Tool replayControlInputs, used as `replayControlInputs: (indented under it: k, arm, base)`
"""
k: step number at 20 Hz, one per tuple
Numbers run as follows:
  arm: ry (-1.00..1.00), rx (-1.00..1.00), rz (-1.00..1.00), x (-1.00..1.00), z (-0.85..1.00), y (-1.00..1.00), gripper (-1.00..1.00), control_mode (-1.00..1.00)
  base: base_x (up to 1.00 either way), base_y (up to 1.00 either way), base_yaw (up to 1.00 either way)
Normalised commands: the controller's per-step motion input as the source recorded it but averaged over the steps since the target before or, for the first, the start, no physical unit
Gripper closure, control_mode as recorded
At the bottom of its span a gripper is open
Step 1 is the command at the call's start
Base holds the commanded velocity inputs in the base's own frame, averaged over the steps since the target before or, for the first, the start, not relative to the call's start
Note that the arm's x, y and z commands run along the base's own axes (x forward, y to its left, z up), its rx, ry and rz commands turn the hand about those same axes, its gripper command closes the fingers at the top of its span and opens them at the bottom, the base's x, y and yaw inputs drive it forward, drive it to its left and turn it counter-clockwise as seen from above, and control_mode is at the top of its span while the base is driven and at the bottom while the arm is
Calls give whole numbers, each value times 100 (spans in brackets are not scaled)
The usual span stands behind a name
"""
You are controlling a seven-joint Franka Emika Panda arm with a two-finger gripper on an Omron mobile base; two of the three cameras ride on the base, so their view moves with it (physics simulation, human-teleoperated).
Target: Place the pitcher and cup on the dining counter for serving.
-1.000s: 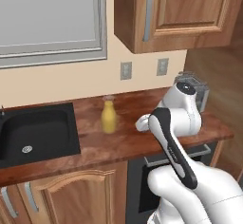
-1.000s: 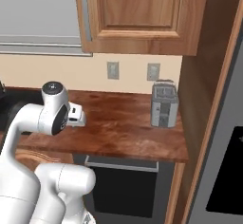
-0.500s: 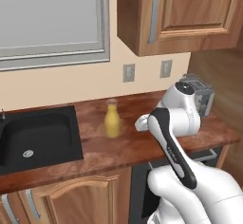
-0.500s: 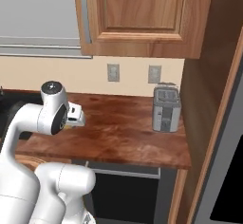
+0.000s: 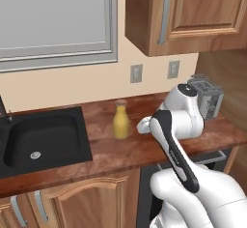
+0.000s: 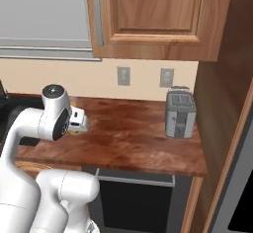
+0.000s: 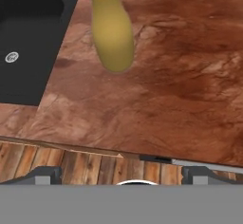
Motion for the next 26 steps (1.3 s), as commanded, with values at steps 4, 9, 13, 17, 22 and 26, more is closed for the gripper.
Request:
replayControlInputs:
  k: [4, 9, 13, 17, 22, 26]
  arm:
    - [0, 0, 0, 0, 0, 0, -100, 100]
    - [0, 0, 0, 0, 0, 0, -100, 100]
    - [0, 0, 0, 4, 0, 4, -100, -100]
    - [0, 0, 0, 14, 6, 0, -100, -100]
    - [-5, 0, -1, 5, 33, 0, -100, -100]
    - [-2, 0, -5, 21, 32, 0, -100, -100]
  base:
    - [0, 34, 0]
    - [0, 44, 0]
    - [4, 23, 0]
    - [0, 0, 0]
    - [0, 0, 0]
    - [0, 0, 0]
